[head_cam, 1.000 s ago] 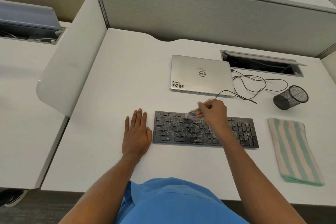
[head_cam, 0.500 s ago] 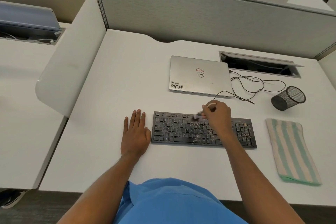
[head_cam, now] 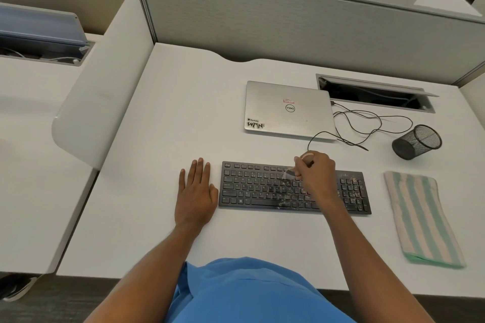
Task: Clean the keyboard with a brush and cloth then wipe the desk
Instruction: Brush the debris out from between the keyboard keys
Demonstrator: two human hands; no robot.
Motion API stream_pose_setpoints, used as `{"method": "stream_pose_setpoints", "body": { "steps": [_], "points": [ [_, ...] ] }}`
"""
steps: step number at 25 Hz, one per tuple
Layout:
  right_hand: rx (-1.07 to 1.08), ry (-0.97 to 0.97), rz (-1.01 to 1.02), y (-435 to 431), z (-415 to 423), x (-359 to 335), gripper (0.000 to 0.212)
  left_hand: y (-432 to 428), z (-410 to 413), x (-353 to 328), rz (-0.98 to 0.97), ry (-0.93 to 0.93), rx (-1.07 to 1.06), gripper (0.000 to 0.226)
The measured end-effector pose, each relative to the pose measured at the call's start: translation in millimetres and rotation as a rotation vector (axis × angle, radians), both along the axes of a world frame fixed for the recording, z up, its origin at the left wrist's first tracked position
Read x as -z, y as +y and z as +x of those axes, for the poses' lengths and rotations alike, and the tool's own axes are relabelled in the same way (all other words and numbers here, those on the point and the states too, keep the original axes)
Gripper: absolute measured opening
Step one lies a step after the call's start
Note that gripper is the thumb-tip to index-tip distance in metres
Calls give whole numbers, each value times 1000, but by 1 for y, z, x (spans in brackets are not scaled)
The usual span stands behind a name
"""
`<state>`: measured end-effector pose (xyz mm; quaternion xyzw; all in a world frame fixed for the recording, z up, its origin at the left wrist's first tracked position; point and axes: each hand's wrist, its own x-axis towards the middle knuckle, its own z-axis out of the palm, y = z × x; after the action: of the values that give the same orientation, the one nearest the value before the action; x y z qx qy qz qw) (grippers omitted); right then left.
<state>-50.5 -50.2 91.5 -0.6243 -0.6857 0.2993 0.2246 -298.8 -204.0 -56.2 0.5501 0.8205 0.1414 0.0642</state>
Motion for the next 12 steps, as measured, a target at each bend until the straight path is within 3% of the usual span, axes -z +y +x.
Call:
{"method": "stream_pose_setpoints", "body": {
  "steps": [8, 12],
  "points": [
    [-49, 97, 54, -18, -20, 5, 26, 0, 0, -1, -11, -5, 3, 67],
    [-91, 10, 11, -19, -14, 8, 35, 0, 0, -1, -1, -5, 5, 67]
  ]
}}
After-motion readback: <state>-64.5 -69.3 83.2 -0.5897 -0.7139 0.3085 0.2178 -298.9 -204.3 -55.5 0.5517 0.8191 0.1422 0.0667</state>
